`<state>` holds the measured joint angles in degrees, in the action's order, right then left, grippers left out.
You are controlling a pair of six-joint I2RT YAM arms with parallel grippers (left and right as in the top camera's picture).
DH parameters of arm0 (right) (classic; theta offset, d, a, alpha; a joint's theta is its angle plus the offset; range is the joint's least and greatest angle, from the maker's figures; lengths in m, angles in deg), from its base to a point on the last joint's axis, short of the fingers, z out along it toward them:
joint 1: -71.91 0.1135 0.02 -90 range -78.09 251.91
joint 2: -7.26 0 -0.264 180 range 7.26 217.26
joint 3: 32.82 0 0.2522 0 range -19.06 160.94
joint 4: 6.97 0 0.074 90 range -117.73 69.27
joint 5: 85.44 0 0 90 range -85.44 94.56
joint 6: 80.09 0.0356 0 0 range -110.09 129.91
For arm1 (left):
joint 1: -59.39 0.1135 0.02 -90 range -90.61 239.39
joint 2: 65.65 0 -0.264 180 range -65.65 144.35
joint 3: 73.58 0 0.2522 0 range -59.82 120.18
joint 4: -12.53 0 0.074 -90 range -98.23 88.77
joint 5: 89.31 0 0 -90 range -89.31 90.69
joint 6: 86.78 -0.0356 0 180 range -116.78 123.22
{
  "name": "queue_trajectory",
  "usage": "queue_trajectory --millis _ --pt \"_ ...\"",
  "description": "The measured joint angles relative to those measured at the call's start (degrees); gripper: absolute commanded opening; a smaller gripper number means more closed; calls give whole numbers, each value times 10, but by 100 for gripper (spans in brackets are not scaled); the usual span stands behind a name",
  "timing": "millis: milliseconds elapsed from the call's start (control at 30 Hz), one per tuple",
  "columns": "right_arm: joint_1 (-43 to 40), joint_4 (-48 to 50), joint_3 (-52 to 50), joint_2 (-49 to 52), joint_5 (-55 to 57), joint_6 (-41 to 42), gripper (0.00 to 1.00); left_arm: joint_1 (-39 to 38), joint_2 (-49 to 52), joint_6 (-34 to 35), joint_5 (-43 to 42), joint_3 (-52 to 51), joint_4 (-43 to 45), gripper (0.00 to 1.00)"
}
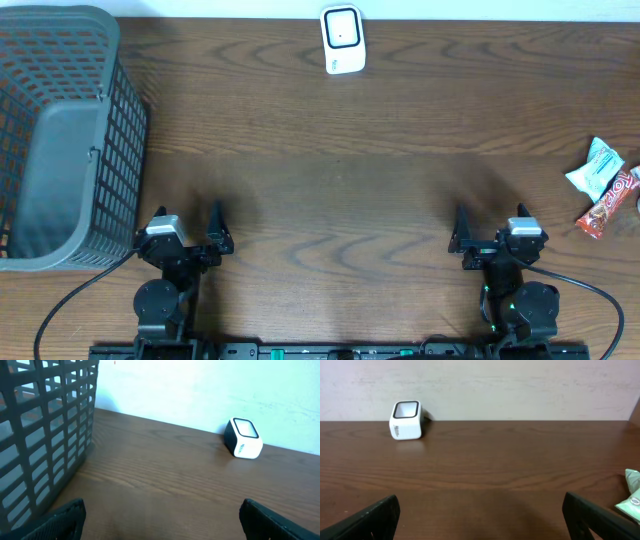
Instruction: Scan the item barcode
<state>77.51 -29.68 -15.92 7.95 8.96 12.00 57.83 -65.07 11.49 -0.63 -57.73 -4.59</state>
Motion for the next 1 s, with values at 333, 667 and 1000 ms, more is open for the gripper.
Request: queue_trajectory --millis 333,667,1000 --pt "0 0 0 0 0 0 99 -1 0 -19 0 0 1 98" --pt "0 0 0 0 0 0 99 -1 0 -22 0 0 1 98" --pt "0 0 0 0 0 0 99 -1 0 -23 0 0 1 98"
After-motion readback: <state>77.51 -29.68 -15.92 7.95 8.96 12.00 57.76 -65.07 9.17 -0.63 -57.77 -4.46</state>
